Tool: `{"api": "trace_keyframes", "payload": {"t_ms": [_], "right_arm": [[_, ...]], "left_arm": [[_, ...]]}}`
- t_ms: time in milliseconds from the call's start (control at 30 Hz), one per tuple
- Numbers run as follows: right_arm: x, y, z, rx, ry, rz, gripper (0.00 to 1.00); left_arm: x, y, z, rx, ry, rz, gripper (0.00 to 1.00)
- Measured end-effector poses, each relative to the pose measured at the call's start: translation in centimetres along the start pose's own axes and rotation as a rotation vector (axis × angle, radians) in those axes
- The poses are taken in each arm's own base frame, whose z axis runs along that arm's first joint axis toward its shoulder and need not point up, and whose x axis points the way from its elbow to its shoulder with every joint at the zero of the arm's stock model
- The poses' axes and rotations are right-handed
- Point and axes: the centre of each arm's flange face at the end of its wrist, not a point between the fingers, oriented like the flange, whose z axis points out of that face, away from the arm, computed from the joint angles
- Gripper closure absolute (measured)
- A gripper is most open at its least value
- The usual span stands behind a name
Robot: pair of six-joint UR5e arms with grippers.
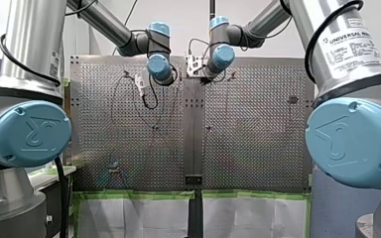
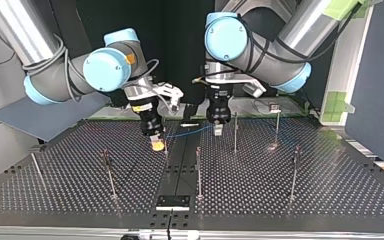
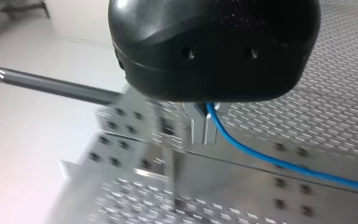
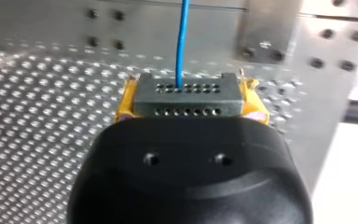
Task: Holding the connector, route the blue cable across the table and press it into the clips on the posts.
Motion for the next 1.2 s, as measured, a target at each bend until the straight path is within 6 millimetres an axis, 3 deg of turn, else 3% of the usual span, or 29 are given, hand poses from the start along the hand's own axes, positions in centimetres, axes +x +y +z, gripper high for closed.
{"api": "trace_keyframes", "payload": {"t_ms": [133,300,600,967,1200], "right_arm": [[2.2,0.3,-1.3,-0.003,0.033,-0.005,1.0],[3.9,0.6,-2.3,-0.008,0.056,-0.027,1.0],[3.6,0.8,-2.0,0.011,0.055,-0.027,1.0],[0.9,0.4,-0.2,0.048,0.02,-0.034,1.0],[1.2,0.3,0.1,0.073,0.032,-0.032,1.0]], "left_arm": [[-2.3,-0.6,0.4,0.025,-0.038,-0.03,1.0],[-1.6,-0.1,1.7,0.026,-0.02,-0.035,1.0],[2.0,1.2,3.7,-0.022,0.025,-0.007,1.0],[2.0,0.9,4.7,0.024,-0.006,-0.036,1.0],[1.1,0.7,5.3,0.034,-0.022,-0.05,1.0]]}}
